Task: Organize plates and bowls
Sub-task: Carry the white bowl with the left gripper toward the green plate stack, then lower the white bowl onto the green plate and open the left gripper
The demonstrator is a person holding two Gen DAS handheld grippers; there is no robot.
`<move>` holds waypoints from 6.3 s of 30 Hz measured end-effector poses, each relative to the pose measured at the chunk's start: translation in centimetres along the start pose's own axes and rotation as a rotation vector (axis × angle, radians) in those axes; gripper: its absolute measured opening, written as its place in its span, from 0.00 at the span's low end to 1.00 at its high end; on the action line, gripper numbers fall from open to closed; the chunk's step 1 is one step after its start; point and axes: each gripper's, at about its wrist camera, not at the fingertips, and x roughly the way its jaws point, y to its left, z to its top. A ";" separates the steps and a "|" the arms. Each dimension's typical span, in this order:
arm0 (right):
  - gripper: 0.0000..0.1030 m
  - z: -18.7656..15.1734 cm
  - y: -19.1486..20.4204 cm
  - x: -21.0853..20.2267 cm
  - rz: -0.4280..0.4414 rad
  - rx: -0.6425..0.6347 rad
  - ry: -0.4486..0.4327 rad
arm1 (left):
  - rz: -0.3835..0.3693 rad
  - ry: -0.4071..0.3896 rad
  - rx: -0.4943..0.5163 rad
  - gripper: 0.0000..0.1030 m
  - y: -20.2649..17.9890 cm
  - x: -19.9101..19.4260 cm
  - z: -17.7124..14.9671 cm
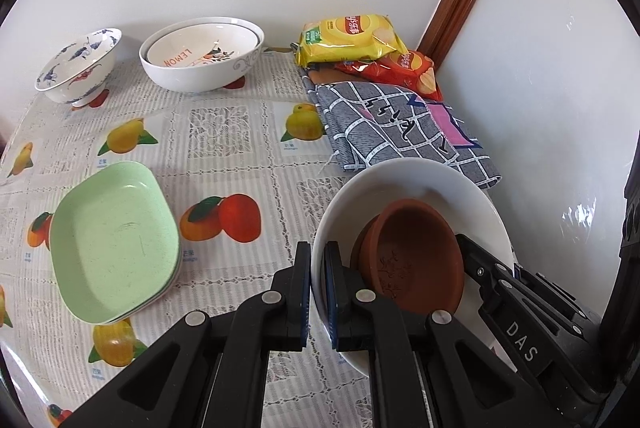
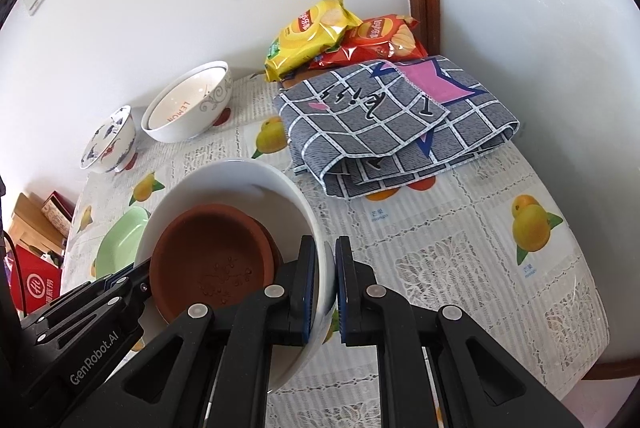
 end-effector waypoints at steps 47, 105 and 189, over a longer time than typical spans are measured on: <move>0.10 -0.2 13.6 1.4 0.084 -0.089 -0.002 | 0.052 -0.069 -0.130 0.07 12.7 -4.4 1.3; 0.10 -1.1 21.8 7.8 0.153 -0.201 0.075 | 0.125 -0.025 -0.246 0.07 21.8 -1.9 1.2; 0.46 -7.0 15.4 -3.5 0.049 -0.267 -0.027 | 0.136 -0.059 -0.192 0.50 15.8 -9.0 -5.9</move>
